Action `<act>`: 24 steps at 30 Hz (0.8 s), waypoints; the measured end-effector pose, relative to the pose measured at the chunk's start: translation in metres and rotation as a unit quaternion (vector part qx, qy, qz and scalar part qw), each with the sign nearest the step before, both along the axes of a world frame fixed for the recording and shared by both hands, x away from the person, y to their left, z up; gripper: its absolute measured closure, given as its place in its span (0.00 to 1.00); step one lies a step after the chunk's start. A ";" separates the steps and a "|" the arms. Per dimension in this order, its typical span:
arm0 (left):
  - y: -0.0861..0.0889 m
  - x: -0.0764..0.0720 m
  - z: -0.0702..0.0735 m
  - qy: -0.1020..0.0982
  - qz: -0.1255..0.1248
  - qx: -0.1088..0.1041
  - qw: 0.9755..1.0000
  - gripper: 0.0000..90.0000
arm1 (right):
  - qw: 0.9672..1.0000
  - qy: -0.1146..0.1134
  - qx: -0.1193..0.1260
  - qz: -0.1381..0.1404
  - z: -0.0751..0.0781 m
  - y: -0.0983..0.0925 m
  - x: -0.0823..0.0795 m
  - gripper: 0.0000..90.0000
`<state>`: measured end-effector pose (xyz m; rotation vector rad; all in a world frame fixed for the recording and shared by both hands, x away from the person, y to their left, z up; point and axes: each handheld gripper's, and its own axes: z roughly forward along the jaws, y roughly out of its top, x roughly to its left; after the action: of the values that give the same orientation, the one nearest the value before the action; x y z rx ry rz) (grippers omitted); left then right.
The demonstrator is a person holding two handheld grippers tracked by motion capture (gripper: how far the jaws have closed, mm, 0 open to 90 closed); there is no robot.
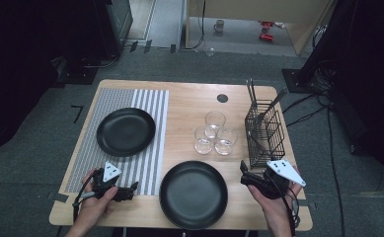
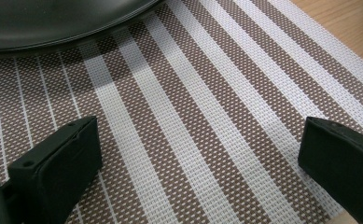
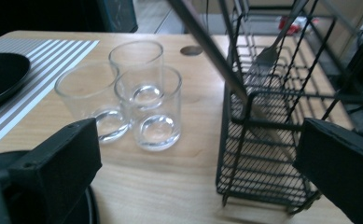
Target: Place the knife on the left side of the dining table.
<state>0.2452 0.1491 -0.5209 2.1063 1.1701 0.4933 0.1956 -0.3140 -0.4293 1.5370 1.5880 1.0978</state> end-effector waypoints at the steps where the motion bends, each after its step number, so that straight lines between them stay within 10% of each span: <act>1: 0.000 0.000 0.000 0.000 0.000 0.000 1.000 0.00 | 1.000 -0.005 -0.003 -0.002 0.002 -0.001 0.001 0.01; 24: 0.000 0.000 0.000 0.000 0.000 0.000 1.000 0.00 | 0.999 -0.041 -0.027 -0.006 0.014 -0.005 0.026 0.40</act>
<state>0.2452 0.1491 -0.5209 2.1064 1.1702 0.4933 0.2215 -0.3188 -0.4149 1.4457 1.5389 1.0889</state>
